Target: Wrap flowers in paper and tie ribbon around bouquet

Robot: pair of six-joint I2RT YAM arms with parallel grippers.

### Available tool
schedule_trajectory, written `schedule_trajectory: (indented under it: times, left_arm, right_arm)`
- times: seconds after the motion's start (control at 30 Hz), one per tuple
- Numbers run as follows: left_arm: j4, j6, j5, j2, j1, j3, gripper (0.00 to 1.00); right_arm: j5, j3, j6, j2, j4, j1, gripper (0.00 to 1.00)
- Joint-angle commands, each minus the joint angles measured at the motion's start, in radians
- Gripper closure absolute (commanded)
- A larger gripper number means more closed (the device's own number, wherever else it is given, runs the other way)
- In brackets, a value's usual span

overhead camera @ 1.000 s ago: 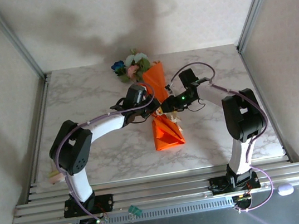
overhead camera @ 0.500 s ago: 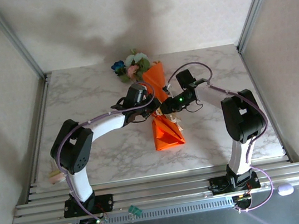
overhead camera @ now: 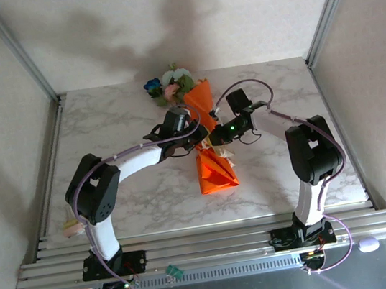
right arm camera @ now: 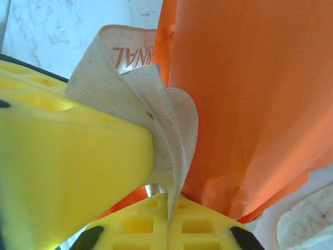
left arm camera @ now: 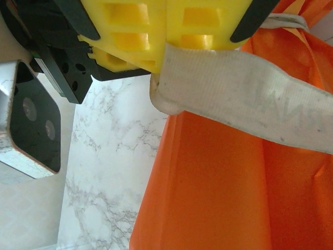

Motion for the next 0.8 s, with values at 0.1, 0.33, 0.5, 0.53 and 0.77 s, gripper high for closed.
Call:
schedule_trajectory:
  times: [0.1,0.33,0.5,0.53,0.77]
  left_arm:
    - [-0.067,0.009,-0.006,-0.052,0.008,0.027,0.76]
    - [-0.181,-0.014,-0.079,-0.141,0.008,0.018,0.56]
    - [-0.161,-0.151,-0.018,-0.212,0.006,-0.073,0.7]
    - [-0.151,-0.185,-0.002,-0.219,0.006,-0.094,0.74]
    - [0.005,-0.385,0.11,-0.179,-0.009,-0.167,0.94]
  right_arm:
    - [-0.052,0.041,0.0,-0.043,-0.067,-0.012,1.0]
    - [-0.105,0.048,0.02,-0.05,-0.116,-0.043,1.0]
    - [-0.154,0.035,0.051,-0.038,-0.095,-0.054,1.0]
    - [-0.158,0.034,0.056,-0.034,-0.091,-0.056,1.0]
    - [-0.199,0.032,0.08,-0.014,-0.07,-0.062,1.0]
